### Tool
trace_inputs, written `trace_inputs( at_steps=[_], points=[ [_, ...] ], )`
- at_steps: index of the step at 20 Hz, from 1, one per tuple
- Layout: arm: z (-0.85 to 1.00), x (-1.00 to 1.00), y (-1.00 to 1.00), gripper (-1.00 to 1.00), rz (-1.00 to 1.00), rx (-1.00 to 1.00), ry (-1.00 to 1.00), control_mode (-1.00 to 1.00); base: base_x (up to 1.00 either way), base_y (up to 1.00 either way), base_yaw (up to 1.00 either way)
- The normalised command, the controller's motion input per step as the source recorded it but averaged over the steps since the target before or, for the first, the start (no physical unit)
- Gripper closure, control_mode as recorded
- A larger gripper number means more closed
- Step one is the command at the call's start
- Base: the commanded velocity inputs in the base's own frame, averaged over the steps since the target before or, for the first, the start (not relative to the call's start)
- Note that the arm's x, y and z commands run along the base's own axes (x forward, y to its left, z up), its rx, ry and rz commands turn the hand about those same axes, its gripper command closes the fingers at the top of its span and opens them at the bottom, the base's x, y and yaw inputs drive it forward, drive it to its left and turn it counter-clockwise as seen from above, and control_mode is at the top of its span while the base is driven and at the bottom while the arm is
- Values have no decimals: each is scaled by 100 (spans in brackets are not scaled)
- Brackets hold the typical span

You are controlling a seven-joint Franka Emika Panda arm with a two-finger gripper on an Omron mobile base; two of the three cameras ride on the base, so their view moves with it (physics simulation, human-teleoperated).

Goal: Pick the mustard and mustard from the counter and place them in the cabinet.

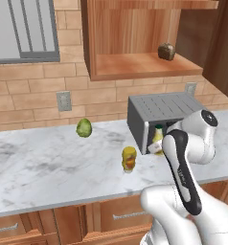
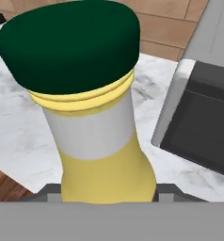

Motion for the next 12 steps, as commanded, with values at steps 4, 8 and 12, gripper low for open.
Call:
trace_inputs(
  at_steps=[4, 8, 12],
  points=[
    [70, 0, 0, 100, 0, 8, 0, -100, 0, 0, 0],
    [62, -5, 0, 100, 0, 3, 0, -100, 0, 0, 0],
    [53, -2, 0, 100, 0, 3, 0, -100, 0, 0, 0]
  ],
)
